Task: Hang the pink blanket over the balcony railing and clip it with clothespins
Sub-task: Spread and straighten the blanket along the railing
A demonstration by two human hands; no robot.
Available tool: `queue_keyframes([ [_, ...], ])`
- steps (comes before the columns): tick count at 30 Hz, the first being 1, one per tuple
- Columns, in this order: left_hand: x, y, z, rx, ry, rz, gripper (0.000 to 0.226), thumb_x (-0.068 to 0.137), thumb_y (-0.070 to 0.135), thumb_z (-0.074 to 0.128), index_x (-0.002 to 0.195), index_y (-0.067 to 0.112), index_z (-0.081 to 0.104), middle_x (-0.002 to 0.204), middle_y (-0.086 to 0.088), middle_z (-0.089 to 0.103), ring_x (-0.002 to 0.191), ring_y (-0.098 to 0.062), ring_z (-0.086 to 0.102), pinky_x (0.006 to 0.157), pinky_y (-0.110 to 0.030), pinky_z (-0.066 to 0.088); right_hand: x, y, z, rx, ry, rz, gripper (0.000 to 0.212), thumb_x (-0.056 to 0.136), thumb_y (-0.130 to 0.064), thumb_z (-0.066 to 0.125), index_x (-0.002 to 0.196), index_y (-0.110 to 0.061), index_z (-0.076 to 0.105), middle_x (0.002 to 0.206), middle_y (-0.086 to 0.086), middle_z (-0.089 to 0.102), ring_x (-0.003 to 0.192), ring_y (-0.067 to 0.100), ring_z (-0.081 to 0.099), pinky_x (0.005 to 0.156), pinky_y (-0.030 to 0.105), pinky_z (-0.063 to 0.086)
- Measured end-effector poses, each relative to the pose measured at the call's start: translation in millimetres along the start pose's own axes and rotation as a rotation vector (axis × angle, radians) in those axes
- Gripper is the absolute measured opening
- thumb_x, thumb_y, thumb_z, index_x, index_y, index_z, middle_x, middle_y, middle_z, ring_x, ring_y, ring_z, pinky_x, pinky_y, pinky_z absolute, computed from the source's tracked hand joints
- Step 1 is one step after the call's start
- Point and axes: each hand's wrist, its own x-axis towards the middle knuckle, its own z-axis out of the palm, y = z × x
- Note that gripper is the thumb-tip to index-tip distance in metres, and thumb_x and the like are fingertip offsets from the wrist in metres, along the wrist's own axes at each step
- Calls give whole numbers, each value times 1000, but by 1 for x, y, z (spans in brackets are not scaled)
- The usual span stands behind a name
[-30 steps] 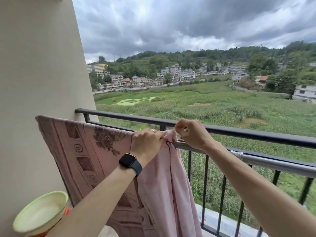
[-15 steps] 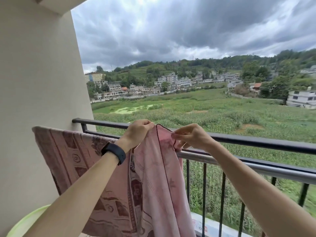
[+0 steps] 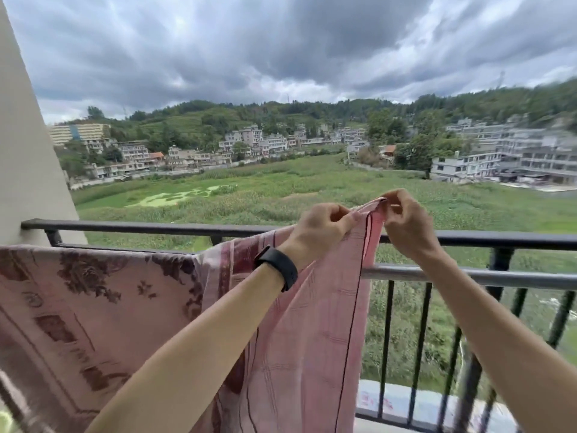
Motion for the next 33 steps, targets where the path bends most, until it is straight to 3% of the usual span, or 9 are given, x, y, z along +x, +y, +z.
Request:
queue_keyframes([
  [2,-3,13,30,70,37,68,22,93,37,64,95,16,72,79,6,69,69,-9,64,66,-27,56,-19,18,-39,-66,46,-21,15,99,-11,54,112,-7,62,100,1,65,88,15,61,69,14,45],
  [5,-11,29,85,93,81,118,17,90,39,68,91,23,74,76,12,70,69,-3,65,63,-20,53,-39,43,-93,-163,96,-31,19,95,-10,61,112,-10,69,99,-4,68,83,12,65,67,9,45],
  [9,-26,27,167,138,52,113,24,90,49,62,95,27,72,80,13,72,74,-3,67,70,-32,58,-76,73,-124,-310,164,29,20,92,-7,65,107,-15,75,103,3,71,83,16,67,68,3,39],
  [12,-37,11,190,216,32,79,22,94,48,58,100,29,68,91,11,73,80,-8,68,71,-35,59,-103,70,-111,-252,230,93,18,92,-12,67,108,-18,73,103,-3,66,76,1,61,71,0,41],
  [17,-45,-32,131,362,53,93,24,91,52,55,106,35,64,92,20,71,79,2,65,72,-31,58,-121,45,-39,-68,276,307,11,92,-38,65,90,-27,64,87,-10,68,80,2,64,70,21,50],
  [22,-35,-47,73,507,176,169,16,91,43,57,102,35,65,86,18,68,76,-1,62,62,-26,53,-124,27,11,94,146,490,27,90,-40,69,102,-20,55,90,-11,66,82,-1,63,67,16,48],
  [24,-21,-50,60,534,194,220,18,91,38,60,107,32,65,96,14,67,88,-7,60,67,-26,50,-121,22,25,78,140,507,33,87,-40,72,102,-19,51,92,-9,64,82,-1,61,66,17,45],
  [28,21,-45,46,436,-131,25,32,88,44,57,114,29,69,110,8,70,105,-11,60,89,-32,51,-116,8,49,58,158,508,38,90,-51,65,104,-20,48,98,-2,59,80,5,60,61,17,43],
  [33,41,-45,40,327,-320,-36,23,91,40,62,95,23,77,94,6,74,88,-10,65,76,-24,50,-116,5,47,175,153,589,30,92,-51,61,97,-21,56,85,-4,67,76,16,66,69,36,56],
])
